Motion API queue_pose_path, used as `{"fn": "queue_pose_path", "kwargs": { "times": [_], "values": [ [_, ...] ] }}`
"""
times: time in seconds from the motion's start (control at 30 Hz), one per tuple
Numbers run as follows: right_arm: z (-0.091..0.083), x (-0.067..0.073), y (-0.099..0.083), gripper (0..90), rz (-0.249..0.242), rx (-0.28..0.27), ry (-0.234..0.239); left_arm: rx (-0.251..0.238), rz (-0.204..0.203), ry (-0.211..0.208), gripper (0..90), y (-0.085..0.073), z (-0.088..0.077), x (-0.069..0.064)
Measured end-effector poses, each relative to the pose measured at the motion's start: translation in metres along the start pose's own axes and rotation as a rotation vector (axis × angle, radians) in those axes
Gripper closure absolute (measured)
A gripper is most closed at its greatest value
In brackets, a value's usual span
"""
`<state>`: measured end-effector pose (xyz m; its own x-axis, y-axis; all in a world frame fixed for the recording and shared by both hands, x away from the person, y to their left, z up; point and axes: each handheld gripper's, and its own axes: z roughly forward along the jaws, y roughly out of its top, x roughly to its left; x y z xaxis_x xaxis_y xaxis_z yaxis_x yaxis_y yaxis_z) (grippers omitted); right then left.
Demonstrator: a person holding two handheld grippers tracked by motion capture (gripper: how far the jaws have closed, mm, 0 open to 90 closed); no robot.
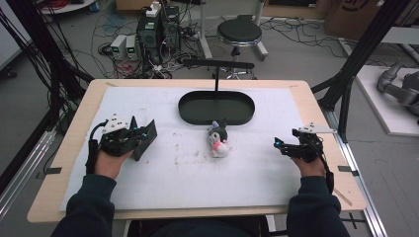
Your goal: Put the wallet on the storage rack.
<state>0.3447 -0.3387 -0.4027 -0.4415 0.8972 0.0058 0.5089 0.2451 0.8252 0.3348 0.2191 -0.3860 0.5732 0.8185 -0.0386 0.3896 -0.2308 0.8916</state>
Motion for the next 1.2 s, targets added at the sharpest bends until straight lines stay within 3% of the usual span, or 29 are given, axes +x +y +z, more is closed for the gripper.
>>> {"fn": "queue_pose_path", "kwargs": {
  "times": [0.23,0.27,0.3,0.37,0.4,0.43,0.47,0.63,0.7,0.8,0.93,1.1,1.2],
  "values": [
    [0.0,0.0,0.0,19.4,0.001,0.001,0.003,-0.073,0.002,0.018,66.8,0.001,-0.004,0.0],
    [0.0,0.0,0.0,19.4,-0.001,0.001,0.005,-0.109,-0.004,0.051,60.8,0.002,-0.007,0.001],
    [0.0,0.0,0.0,19.4,-0.001,0.001,0.005,-0.109,-0.004,0.051,57.1,0.002,-0.007,0.001],
    [0.0,0.0,0.0,19.4,-0.002,-0.002,0.004,-0.137,-0.011,0.101,53.1,0.002,-0.012,0.002],
    [0.0,-0.001,0.0,19.4,-0.004,-0.002,0.002,-0.148,-0.016,0.125,41.9,0.002,-0.014,0.002],
    [-0.001,-0.001,0.0,19.4,0.0,-0.003,0.003,-0.156,-0.028,0.157,36.1,0.0,-0.017,0.003],
    [-0.001,-0.001,0.0,19.4,0.0,-0.003,0.003,-0.156,-0.028,0.157,31.4,0.0,-0.017,0.003],
    [-0.001,-0.001,0.0,19.4,0.002,-0.003,0.005,-0.174,-0.086,0.209,19.5,-0.007,-0.026,0.004],
    [-0.001,-0.001,0.0,19.4,0.0,-0.004,0.005,-0.182,-0.111,0.224,18.7,-0.009,-0.028,0.003],
    [0.0,-0.001,0.0,19.4,0.001,-0.001,0.006,-0.155,-0.124,0.226,18.6,-0.015,-0.023,-0.001],
    [0.0,-0.001,0.0,19.4,-0.001,0.0,0.007,-0.049,-0.131,0.233,18.7,-0.022,-0.009,-0.004],
    [0.0,-0.001,0.0,19.4,0.0,0.003,0.008,0.004,-0.143,0.238,21.8,-0.028,-0.003,-0.001],
    [0.001,0.0,0.0,19.4,-0.005,0.003,0.009,0.025,-0.144,0.219,33.6,-0.031,-0.002,0.002]
  ]
}}
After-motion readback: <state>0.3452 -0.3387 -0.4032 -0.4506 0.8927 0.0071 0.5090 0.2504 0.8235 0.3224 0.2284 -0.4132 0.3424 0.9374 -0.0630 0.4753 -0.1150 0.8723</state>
